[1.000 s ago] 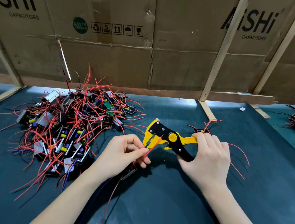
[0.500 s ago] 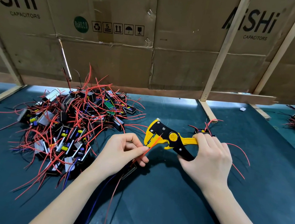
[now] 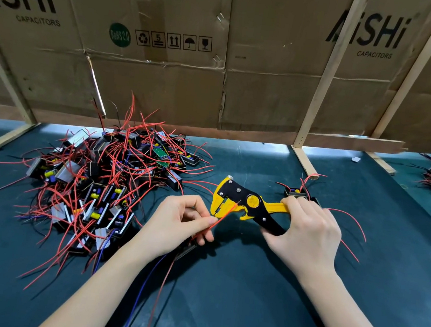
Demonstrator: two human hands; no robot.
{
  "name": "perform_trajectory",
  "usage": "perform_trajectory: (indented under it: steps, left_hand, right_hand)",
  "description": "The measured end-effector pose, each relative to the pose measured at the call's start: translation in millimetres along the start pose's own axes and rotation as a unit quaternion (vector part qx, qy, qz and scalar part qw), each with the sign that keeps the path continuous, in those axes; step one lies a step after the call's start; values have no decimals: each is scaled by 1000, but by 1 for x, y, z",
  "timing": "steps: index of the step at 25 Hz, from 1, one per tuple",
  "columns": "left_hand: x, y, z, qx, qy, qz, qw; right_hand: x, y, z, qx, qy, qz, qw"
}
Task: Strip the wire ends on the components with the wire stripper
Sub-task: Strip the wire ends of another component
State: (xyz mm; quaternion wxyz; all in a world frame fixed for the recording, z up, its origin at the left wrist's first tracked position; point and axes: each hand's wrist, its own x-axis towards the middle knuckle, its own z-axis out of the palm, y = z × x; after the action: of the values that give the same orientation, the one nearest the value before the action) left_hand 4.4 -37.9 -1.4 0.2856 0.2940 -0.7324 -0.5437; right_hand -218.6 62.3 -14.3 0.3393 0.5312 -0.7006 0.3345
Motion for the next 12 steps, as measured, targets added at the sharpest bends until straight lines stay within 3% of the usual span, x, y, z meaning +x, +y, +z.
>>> perform_trajectory:
  steps: [7, 12]
  left_hand:
    - [-1, 2, 0, -7, -8, -2, 1000]
    - [-1, 5, 0, 2, -11, -1, 1000]
  right_hand:
    - [-1, -2, -3, -16, 11, 7, 1000]
    - [-4, -1, -1, -32, -31, 19, 999]
